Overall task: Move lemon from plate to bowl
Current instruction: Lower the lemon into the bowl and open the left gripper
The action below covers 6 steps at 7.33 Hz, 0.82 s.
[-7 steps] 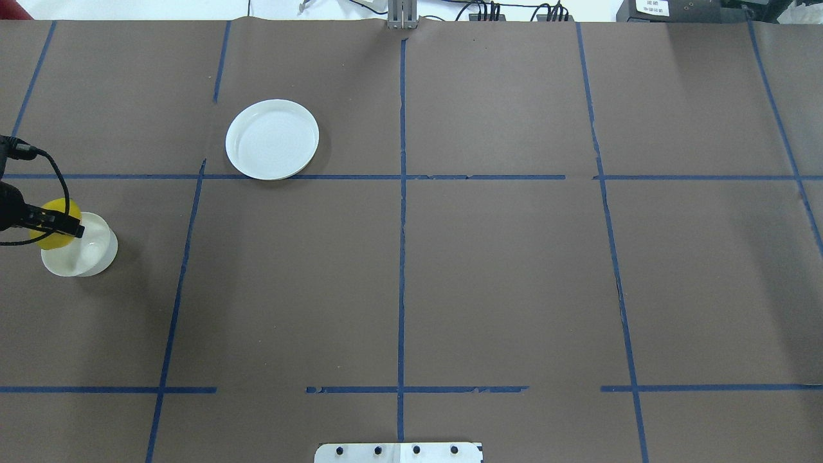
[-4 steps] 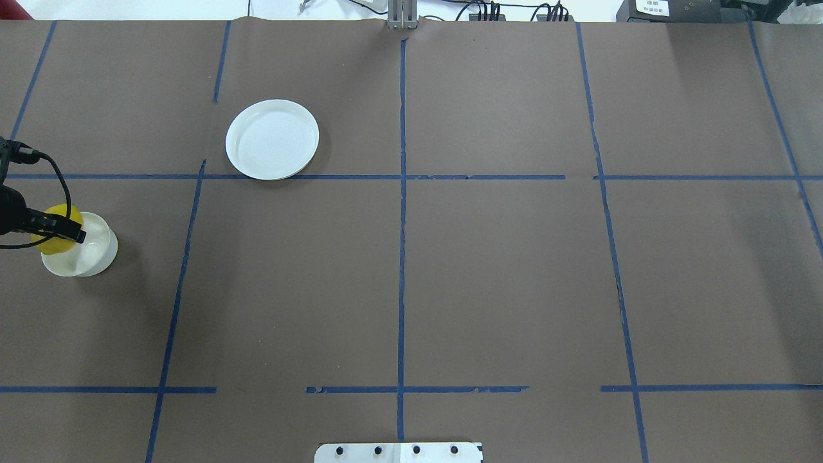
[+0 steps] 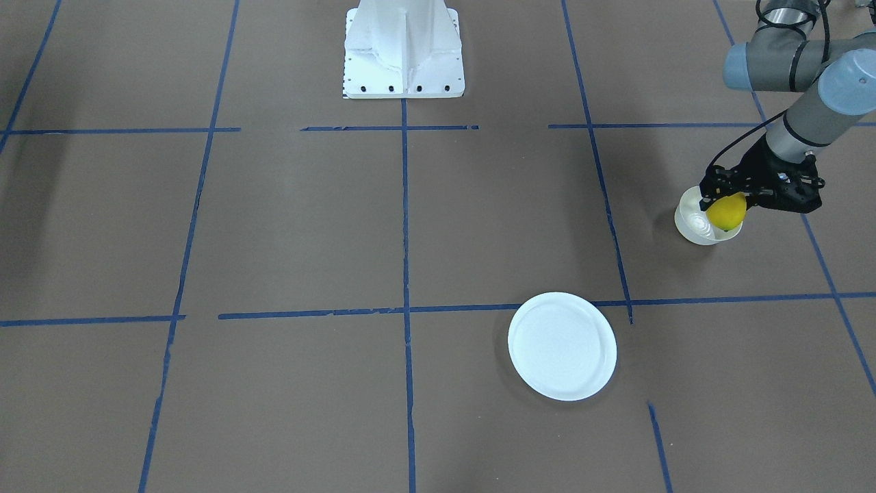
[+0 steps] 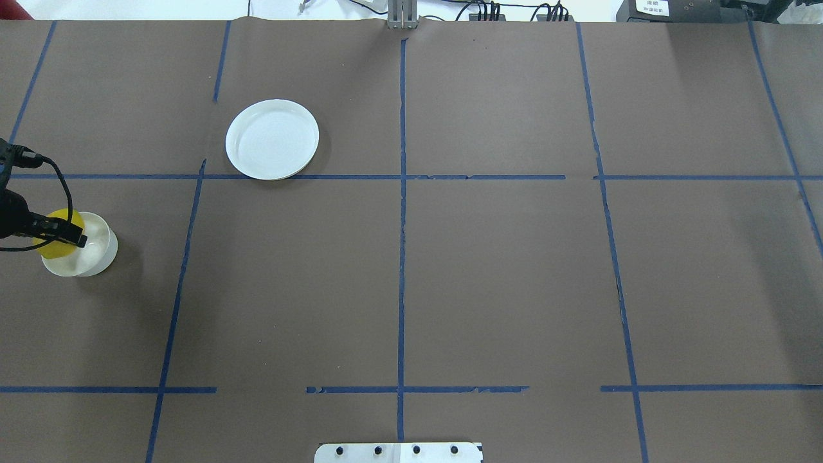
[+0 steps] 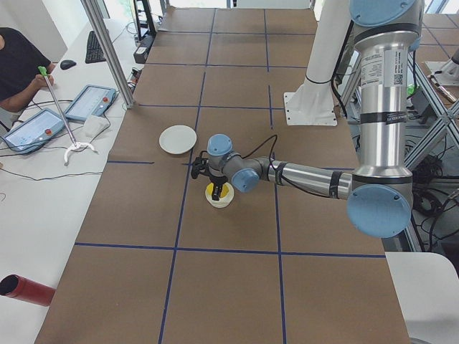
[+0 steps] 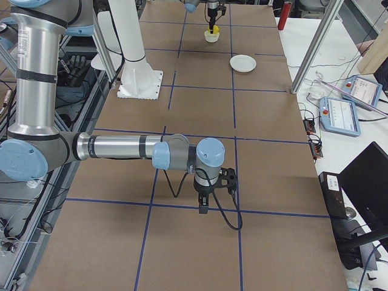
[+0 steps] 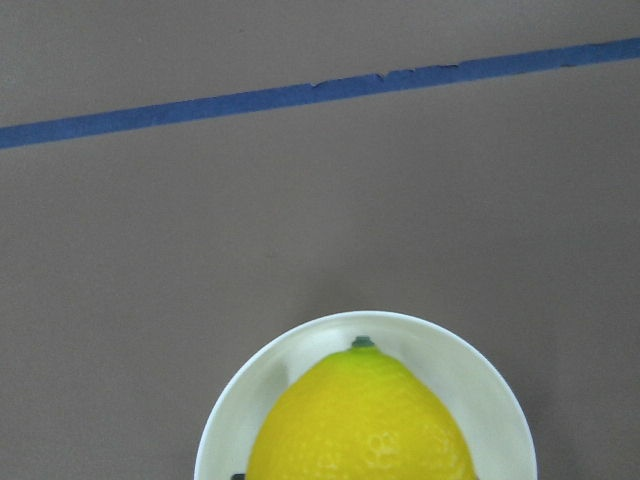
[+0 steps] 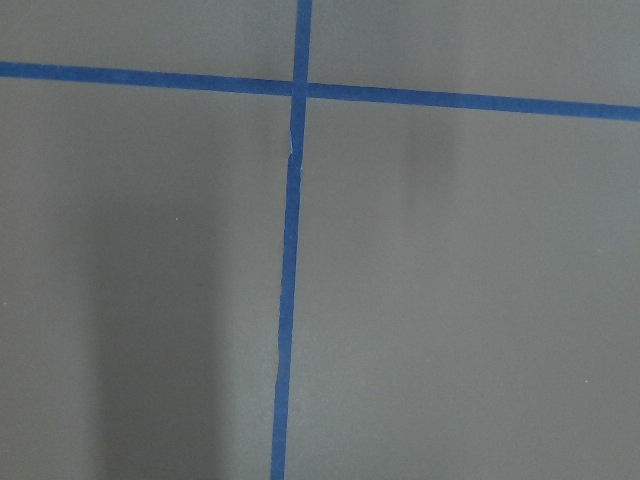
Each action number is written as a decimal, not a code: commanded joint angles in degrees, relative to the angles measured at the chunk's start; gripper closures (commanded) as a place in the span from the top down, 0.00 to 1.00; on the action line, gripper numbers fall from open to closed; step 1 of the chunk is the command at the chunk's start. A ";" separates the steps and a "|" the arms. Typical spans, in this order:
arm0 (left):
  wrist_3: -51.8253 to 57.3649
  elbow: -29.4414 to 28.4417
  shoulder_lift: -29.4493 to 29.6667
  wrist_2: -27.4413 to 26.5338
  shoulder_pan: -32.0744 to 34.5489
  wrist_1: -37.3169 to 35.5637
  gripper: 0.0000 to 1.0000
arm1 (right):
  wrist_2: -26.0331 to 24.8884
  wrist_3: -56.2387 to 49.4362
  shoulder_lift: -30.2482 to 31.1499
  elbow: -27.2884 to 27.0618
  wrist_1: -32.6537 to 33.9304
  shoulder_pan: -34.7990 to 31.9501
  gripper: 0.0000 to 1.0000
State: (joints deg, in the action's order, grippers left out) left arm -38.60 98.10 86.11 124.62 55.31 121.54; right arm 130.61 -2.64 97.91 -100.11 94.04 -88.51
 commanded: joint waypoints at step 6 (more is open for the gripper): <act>0.64 3.39 -3.38 6.34 1.29 -0.42 1.00 | 0.00 0.00 0.00 0.00 0.00 0.00 1.00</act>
State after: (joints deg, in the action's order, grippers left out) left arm -38.07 99.53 84.58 129.38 55.98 121.65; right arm 130.61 -2.64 97.91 -100.11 94.04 -88.51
